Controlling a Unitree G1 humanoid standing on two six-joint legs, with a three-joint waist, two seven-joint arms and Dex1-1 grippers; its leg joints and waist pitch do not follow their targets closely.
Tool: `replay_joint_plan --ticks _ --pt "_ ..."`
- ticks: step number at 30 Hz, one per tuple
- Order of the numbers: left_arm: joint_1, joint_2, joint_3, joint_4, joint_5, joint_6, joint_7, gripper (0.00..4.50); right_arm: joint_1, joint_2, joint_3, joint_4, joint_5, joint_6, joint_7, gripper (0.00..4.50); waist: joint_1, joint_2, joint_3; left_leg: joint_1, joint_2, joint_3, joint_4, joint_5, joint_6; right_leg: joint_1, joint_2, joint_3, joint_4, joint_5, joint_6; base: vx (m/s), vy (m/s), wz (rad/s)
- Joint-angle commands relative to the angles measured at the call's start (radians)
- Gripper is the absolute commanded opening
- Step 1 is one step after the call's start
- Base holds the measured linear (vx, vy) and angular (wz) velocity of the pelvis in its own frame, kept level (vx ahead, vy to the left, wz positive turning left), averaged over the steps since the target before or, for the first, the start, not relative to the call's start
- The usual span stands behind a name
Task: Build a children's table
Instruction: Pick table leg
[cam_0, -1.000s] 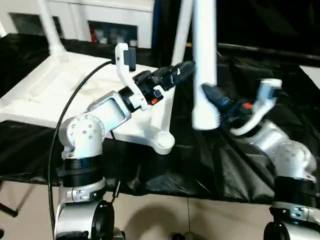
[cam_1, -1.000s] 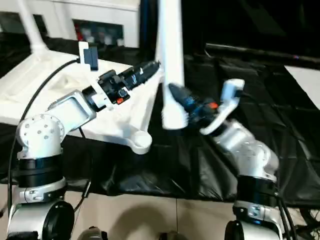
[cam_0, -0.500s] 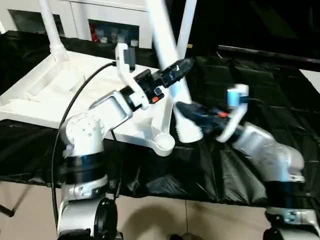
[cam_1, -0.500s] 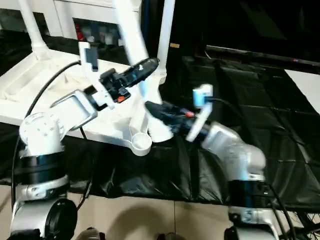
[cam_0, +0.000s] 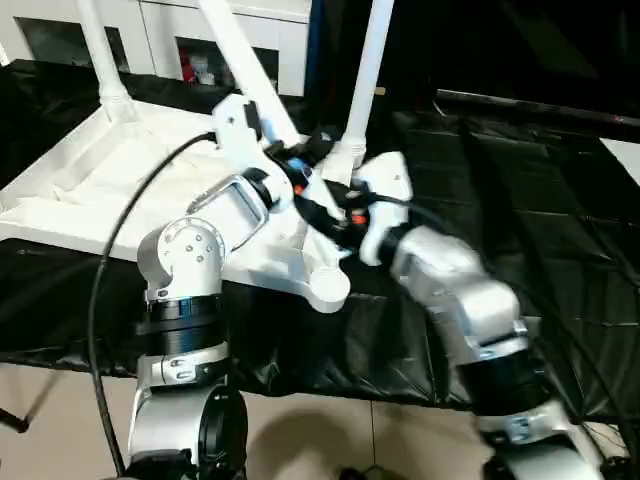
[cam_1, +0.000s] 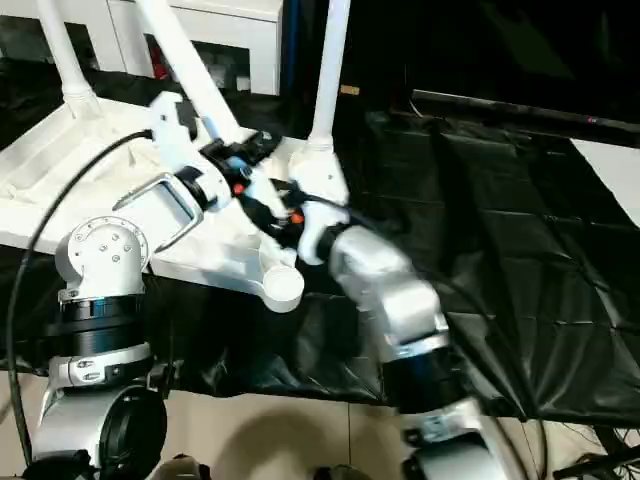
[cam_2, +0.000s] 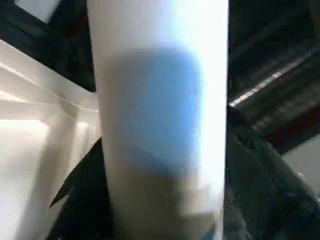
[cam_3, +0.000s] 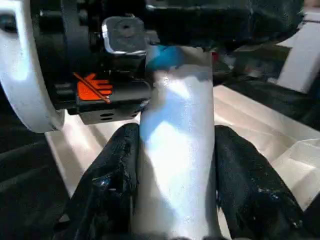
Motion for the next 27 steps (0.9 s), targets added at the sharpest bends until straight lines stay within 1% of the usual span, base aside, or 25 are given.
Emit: replay_joint_plan --ticks 1,2,3,5,6,8,9,10,11,13,14,15,16,17,18,19,20,21,22,23,24,25,26,27 --pt "-0.033 -0.012 -0.020 0.013 0.025 -0.017 0.025 2.89 -0.021 0.008 0.010 0.006 -0.029 -0.027 -0.027 1.87 -0.007 0.013 -0.087 0.019 -0.024 0.013 -0.064 -0.260 -0.044 0.060 -0.037 0.023 -0.077 -0.258 -0.084 0.000 0.000 0.00" --pt "-0.036 -0.026 -0.011 0.013 0.034 -0.033 0.054 2.83 -0.023 0.017 0.020 0.013 -0.048 -0.053 -0.042 1.87 -0.007 0.014 -0.087 0.018 -0.024 0.012 -0.065 -0.264 -0.044 0.059 -0.038 0.023 -0.077 -0.265 -0.080 0.000 0.000 0.00" --pt "-0.035 -0.022 -0.023 0.012 0.042 -0.036 0.044 2.72 -0.025 0.021 0.023 0.015 -0.053 -0.061 -0.045 1.87 -0.007 0.012 -0.086 0.020 -0.024 0.013 -0.064 -0.267 -0.044 0.058 -0.038 0.023 -0.078 -0.271 -0.076 0.000 0.000 0.00" --pt "-0.032 -0.019 -0.038 0.008 0.047 -0.042 0.042 2.53 -0.027 0.026 0.025 0.016 -0.054 -0.068 -0.049 1.87 -0.007 0.010 -0.086 0.018 -0.025 0.013 -0.064 -0.263 -0.042 0.059 -0.037 0.023 -0.078 -0.274 -0.070 0.000 0.000 0.00" --pt "-0.031 -0.018 -0.043 0.006 0.048 -0.044 0.040 2.50 -0.028 0.027 0.025 0.016 -0.054 -0.070 -0.050 1.87 -0.006 0.011 -0.086 0.018 -0.025 0.013 -0.064 -0.262 -0.041 0.059 -0.037 0.024 -0.077 -0.274 -0.068 0.000 0.000 0.00" --pt "-0.023 -0.002 -0.076 -0.004 0.062 -0.065 0.012 2.40 -0.035 0.032 0.026 0.018 -0.054 -0.082 -0.050 1.87 -0.008 0.009 -0.086 0.018 -0.025 0.014 -0.064 -0.258 -0.037 0.058 -0.037 0.024 -0.077 -0.274 -0.064 0.000 0.000 0.00" --pt "-0.021 0.002 -0.084 -0.005 0.071 -0.075 0.009 2.27 -0.037 0.031 0.027 0.019 -0.056 -0.087 -0.049 1.87 -0.008 0.010 -0.087 0.018 -0.025 0.014 -0.063 -0.257 -0.037 0.057 -0.038 0.024 -0.077 -0.271 -0.066 0.000 0.000 0.00" --pt "-0.019 -0.002 -0.081 -0.007 0.071 -0.082 0.012 2.14 -0.038 0.035 0.022 0.019 -0.054 -0.079 -0.052 1.87 -0.009 0.008 -0.086 0.018 -0.025 0.014 -0.064 -0.255 -0.038 0.058 -0.037 0.025 -0.076 -0.264 -0.069 0.000 0.000 0.00" --pt "-0.018 -0.004 -0.079 -0.008 0.071 -0.089 0.010 2.14 -0.040 0.036 0.019 0.019 -0.054 -0.078 -0.053 1.87 -0.009 0.007 -0.086 0.018 -0.025 0.015 -0.063 -0.255 -0.038 0.058 -0.037 0.025 -0.075 -0.263 -0.071 0.000 0.000 0.00" --pt "-0.018 -0.007 -0.077 -0.010 0.072 -0.100 0.002 2.01 -0.043 0.037 0.017 0.023 -0.055 -0.078 -0.051 1.87 -0.008 0.008 -0.086 0.018 -0.025 0.015 -0.063 -0.254 -0.037 0.058 -0.037 0.025 -0.075 -0.263 -0.073 0.000 0.000 0.00" --pt "-0.018 -0.007 -0.077 -0.012 0.073 -0.105 0.000 1.97 -0.044 0.033 0.020 0.024 -0.057 -0.082 -0.044 1.87 -0.009 0.003 -0.086 0.017 -0.025 0.015 -0.063 -0.247 -0.035 0.060 -0.037 0.025 -0.074 -0.262 -0.072 0.000 0.000 0.00" --pt "-0.018 -0.005 -0.080 -0.013 0.073 -0.106 -0.007 1.96 -0.043 0.031 0.020 0.023 -0.055 -0.088 -0.034 1.87 -0.009 0.005 -0.086 0.018 -0.024 0.016 -0.062 -0.244 -0.035 0.058 -0.038 0.026 -0.074 -0.258 -0.073 0.000 0.000 0.00" --pt "-0.018 -0.004 -0.080 -0.014 0.074 -0.109 -0.010 1.96 -0.042 0.031 0.016 0.020 -0.045 -0.091 -0.021 1.87 -0.010 0.002 -0.086 0.018 -0.024 0.017 -0.062 -0.243 -0.033 0.058 -0.037 0.026 -0.075 -0.254 -0.074 0.000 0.000 0.00" --pt "-0.018 -0.004 -0.080 -0.014 0.075 -0.110 -0.011 1.96 -0.042 0.031 0.015 0.020 -0.043 -0.092 -0.019 2.22 -0.010 0.003 -0.086 0.018 -0.025 0.017 -0.062 -0.243 -0.032 0.058 -0.037 0.026 -0.074 -0.254 -0.074 0.000 0.000 0.00" --pt "-0.017 0.000 -0.084 -0.013 0.072 -0.114 -0.021 1.96 -0.042 0.031 0.006 0.018 -0.029 -0.092 -0.007 2.43 -0.009 0.004 -0.086 0.018 -0.025 0.017 -0.062 -0.242 -0.032 0.059 -0.037 0.026 -0.074 -0.254 -0.075 0.000 0.000 0.00" --pt "-0.015 0.003 -0.087 -0.015 0.071 -0.117 -0.026 1.95 -0.044 0.025 0.002 0.015 -0.014 -0.085 0.012 2.57 -0.009 0.001 -0.086 0.018 -0.024 0.017 -0.062 -0.243 -0.030 0.059 -0.038 0.026 -0.074 -0.260 -0.074 0.000 0.000 0.00" --pt "-0.015 0.004 -0.088 -0.015 0.070 -0.118 -0.027 1.95 -0.044 0.023 0.001 0.015 -0.011 -0.083 0.017 2.57 -0.009 -0.001 -0.085 0.019 -0.024 0.017 -0.062 -0.244 -0.026 0.058 -0.038 0.026 -0.075 -0.264 -0.073 0.000 0.000 0.00" --pt "-0.013 0.012 -0.095 -0.017 0.070 -0.124 -0.041 1.95 -0.049 0.009 -0.011 0.008 0.012 -0.069 0.046 2.63 -0.009 -0.006 -0.086 0.018 -0.025 0.018 -0.061 -0.246 -0.023 0.060 -0.038 0.025 -0.076 -0.274 -0.068 0.000 0.000 0.00" --pt "-0.013 0.016 -0.099 -0.018 0.070 -0.127 -0.048 1.95 -0.051 0.002 -0.018 0.005 0.024 -0.062 0.060 2.85 -0.008 -0.004 -0.086 0.018 -0.024 0.018 -0.062 -0.245 -0.021 0.060 -0.038 0.025 -0.075 -0.276 -0.067 0.000 0.000 0.00" --pt "-0.011 0.027 -0.104 -0.020 0.072 -0.130 -0.063 1.95 -0.057 -0.030 -0.033 -0.007 0.052 -0.046 0.108 2.85 -0.008 -0.007 -0.086 0.017 -0.023 0.018 -0.061 -0.240 -0.021 0.059 -0.039 0.026 -0.076 -0.276 -0.066 0.000 0.000 0.00" --pt "-0.010 0.035 -0.107 -0.021 0.073 -0.133 -0.073 1.94 -0.062 -0.053 -0.043 -0.015 0.071 -0.036 0.143 2.92 -0.005 -0.006 -0.087 0.019 -0.023 0.016 -0.061 -0.236 -0.017 0.061 -0.038 0.025 -0.074 -0.267 -0.067 0.000 0.000 0.00" --pt "-0.008 0.052 -0.117 -0.026 0.071 -0.133 -0.105 1.94 -0.070 -0.093 -0.067 -0.027 0.125 0.003 0.216 2.94 -0.005 -0.006 -0.088 0.019 -0.022 0.017 -0.060 -0.232 -0.015 0.060 -0.038 0.026 -0.073 -0.256 -0.068 0.000 0.000 0.00" --pt "-0.008 0.052 -0.117 -0.026 0.071 -0.133 -0.105 1.94 -0.070 -0.093 -0.067 -0.027 0.125 0.003 0.216 3.01 -0.002 -0.006 -0.088 0.020 -0.021 0.016 -0.061 -0.230 -0.010 0.062 -0.037 0.025 -0.072 -0.242 -0.073 0.000 0.000 0.00" --pt "-0.005 0.079 -0.132 -0.032 0.067 -0.128 -0.155 1.94 -0.089 -0.154 -0.116 -0.029 0.205 0.063 0.314 3.04 -0.003 -0.009 -0.087 0.018 -0.022 0.017 -0.061 -0.216 -0.009 0.065 -0.036 0.025 -0.070 -0.220 -0.078 0.000 0.000 0.00"
